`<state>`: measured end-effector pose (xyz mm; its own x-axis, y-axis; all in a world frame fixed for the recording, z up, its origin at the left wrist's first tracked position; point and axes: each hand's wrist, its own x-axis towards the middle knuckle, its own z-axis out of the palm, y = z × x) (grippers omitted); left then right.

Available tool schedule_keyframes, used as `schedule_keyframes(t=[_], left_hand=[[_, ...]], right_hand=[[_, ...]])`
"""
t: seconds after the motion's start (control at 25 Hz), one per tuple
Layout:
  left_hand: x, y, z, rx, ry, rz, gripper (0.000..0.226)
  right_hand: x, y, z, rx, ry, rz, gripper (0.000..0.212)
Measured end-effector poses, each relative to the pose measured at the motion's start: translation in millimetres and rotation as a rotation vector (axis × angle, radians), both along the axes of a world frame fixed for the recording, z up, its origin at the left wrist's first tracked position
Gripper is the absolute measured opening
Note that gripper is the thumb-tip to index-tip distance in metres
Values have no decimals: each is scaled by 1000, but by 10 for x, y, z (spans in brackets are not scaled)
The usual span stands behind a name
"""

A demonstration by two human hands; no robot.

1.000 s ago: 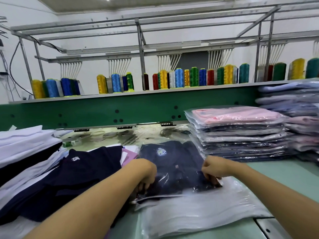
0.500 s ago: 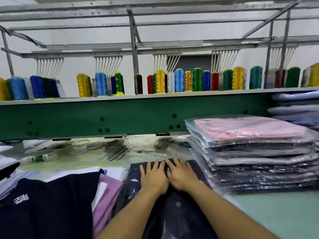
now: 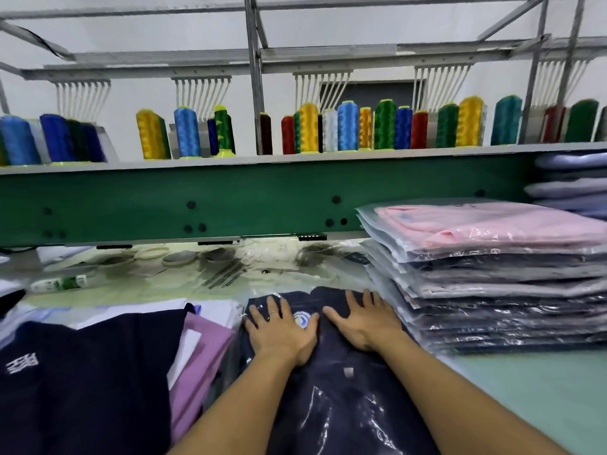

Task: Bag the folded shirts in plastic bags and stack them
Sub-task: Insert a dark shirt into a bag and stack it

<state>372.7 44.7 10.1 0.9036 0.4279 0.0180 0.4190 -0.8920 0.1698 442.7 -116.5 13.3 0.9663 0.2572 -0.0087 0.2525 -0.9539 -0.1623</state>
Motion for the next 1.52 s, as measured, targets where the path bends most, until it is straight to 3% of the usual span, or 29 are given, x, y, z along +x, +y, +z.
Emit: schedule_keyframes(t=[0.24,0.48,0.76,0.88,1.0,1.16,1.36,1.44,1.52], left_hand=[[-319,-49,339,-18,-1,18,80],[-988,-450,425,-69,-208,-167,62],[-1744,-433,-261,-31,-290,-125,64],[-1833,-330,-283,-157,-307,-133,74],[-1971,-333,-246,-324,-496,-14,79],[-2146,-183,-194,-687,-676,-15,60],[-2257,-108,-64,-784,-715,-104,31],[-2270,-132,28,-957,-770,-104,18],[-2318,-139,95,-1225,-715,-113,19]], right_hand=[[-347,1,309,-66,-145,39,55],[-1084,81,430,11,-278,167,56],[-1852,-330,-259,-2,-173,208,60],[-1882,-577,-291,-27,-133,121,70],[-1927,-673,-284,6,-108,15,77],[-1978,-708,-272,51,-135,-104,82],[-2035,-779,-199,99,-296,-186,66],[-2111,-755,-162,195,-456,-102,55],[-2235,-681,-71,422,-601,151,40]])
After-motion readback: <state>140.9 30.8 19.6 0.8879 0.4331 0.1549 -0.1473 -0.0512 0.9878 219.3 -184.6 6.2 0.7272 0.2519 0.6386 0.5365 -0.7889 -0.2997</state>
